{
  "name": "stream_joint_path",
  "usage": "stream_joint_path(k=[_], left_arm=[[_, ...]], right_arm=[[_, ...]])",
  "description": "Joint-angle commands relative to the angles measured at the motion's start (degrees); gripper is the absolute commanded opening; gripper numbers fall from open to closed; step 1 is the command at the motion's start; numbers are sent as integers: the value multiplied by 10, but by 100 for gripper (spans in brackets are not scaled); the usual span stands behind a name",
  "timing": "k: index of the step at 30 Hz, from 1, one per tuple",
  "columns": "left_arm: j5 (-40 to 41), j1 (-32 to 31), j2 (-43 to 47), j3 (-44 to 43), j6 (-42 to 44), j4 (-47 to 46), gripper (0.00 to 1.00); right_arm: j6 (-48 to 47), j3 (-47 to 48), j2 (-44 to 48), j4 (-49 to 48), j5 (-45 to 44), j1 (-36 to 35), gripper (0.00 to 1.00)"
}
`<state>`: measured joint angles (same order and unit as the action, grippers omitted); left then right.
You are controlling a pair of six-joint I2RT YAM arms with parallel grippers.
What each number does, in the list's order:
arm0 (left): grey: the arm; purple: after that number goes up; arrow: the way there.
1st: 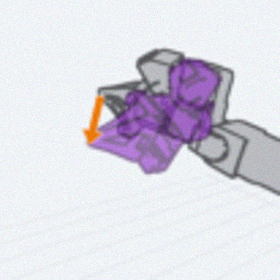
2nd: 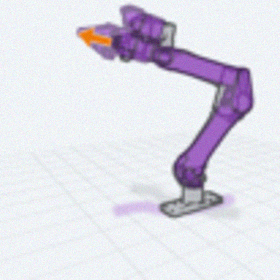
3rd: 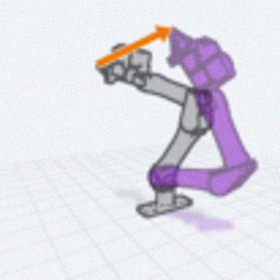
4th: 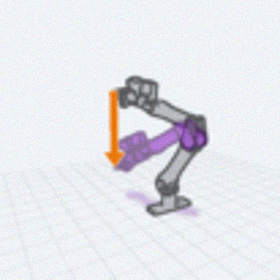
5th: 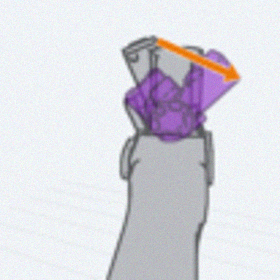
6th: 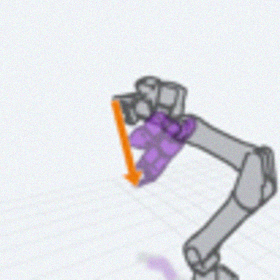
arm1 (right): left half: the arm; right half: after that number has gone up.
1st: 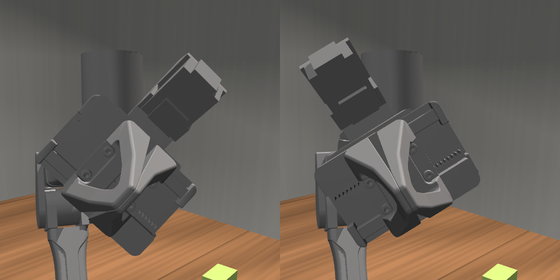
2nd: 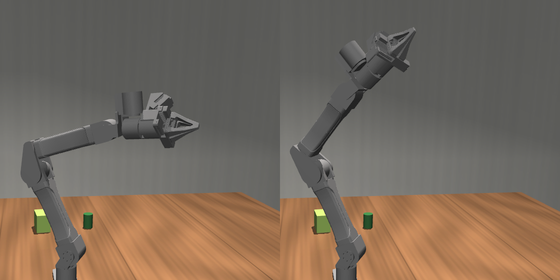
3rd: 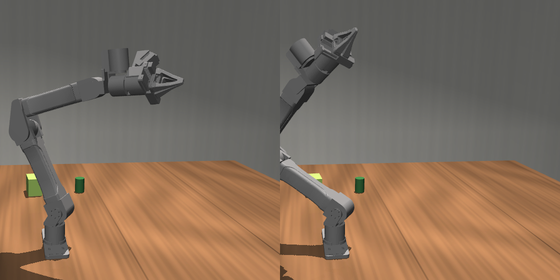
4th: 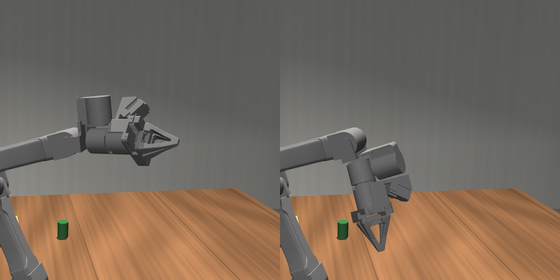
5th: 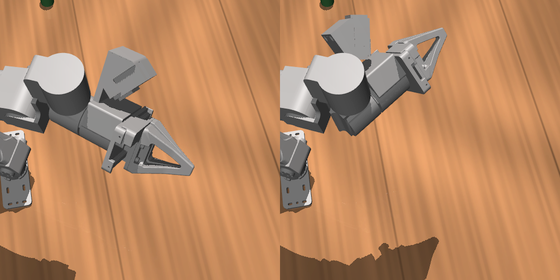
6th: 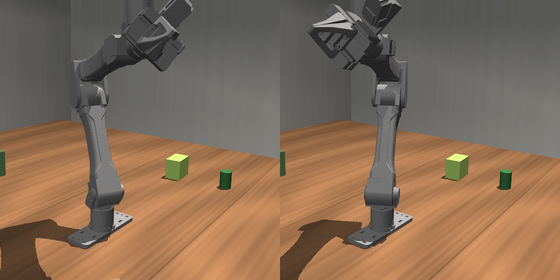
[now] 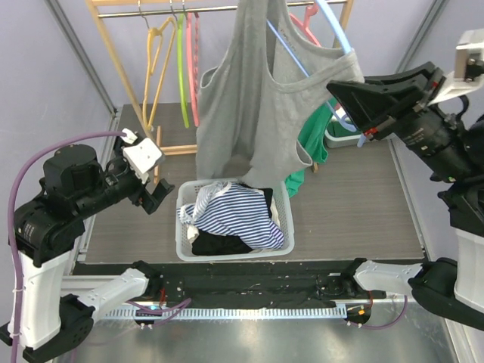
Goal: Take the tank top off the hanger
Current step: Pick up the hanger from the clothesline.
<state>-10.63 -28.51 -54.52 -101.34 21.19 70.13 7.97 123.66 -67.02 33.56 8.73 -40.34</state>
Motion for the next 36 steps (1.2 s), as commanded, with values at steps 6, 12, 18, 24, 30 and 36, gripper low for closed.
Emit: stream_joint_path(k=[6, 12, 18, 24, 30, 36], left_arm=[[-16, 8, -10, -21, -9, -15, 93], [-20, 11, -14, -25, -10, -14, 93], [-25, 14, -18, -29, -12, -15, 93], [-35, 19, -22, -37, -18, -13, 93], [-40, 21, -22, -37, -19, -13, 93], [-47, 24, -19, -36, -20, -12, 93]], right_arm=[[-2, 47, 12, -121, 37, -2, 1], [-2, 62, 29, -143, 52, -2, 1], [6, 84, 42, -148, 62, -3, 1], [9, 77, 43, -144, 65, -3, 1], [22, 81, 39, -143, 72, -3, 1], [34, 50, 30, -131, 77, -3, 1]])
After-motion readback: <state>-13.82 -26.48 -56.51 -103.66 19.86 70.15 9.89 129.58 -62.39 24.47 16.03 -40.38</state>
